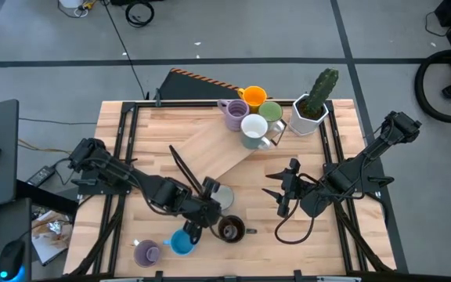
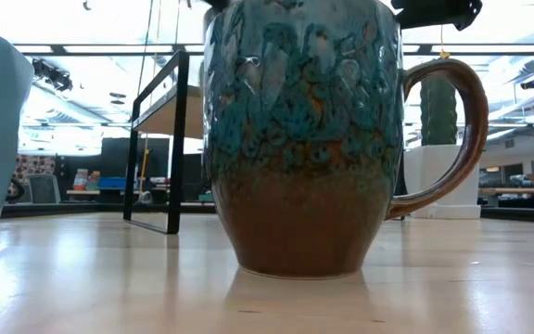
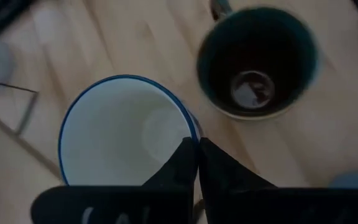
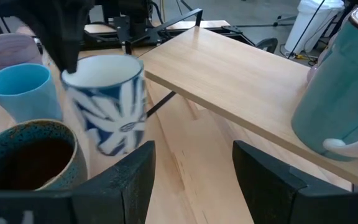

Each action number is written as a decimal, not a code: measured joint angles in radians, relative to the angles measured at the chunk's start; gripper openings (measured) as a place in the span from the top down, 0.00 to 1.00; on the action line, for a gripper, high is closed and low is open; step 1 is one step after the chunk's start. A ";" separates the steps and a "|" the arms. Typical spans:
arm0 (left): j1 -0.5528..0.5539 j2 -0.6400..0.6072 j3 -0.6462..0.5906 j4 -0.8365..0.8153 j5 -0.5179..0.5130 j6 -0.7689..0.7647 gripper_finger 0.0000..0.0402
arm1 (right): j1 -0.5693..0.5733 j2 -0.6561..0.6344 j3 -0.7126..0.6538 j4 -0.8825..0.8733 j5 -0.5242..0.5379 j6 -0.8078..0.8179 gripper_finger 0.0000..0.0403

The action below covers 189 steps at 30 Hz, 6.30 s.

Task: Place coffee mugs
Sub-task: Put the blue patterned mug on the shelf, then put the light blue mug on the shelf

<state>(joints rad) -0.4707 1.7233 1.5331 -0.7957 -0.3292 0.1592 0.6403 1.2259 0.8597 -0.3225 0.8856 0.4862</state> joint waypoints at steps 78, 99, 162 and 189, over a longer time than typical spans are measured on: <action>0.735 -0.001 0.342 -0.432 0.274 0.801 0.97 | -0.001 0.000 0.000 0.000 0.030 -0.079 0.45; 0.749 -0.001 0.342 -0.434 0.274 0.824 0.90 | -0.001 0.000 0.000 0.064 0.037 -0.123 0.45; 0.451 -0.029 0.411 -0.581 0.445 0.146 0.74 | -0.030 0.000 0.000 0.096 -0.154 -0.092 0.45; -0.284 -0.019 0.054 -0.202 0.141 -1.129 0.78 | -0.113 0.000 0.000 0.145 0.010 -0.338 0.45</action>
<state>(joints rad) -0.7546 1.7046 1.5868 -0.9978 -0.1885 -0.9701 0.5275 1.2255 0.8600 -0.1779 0.8952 0.1481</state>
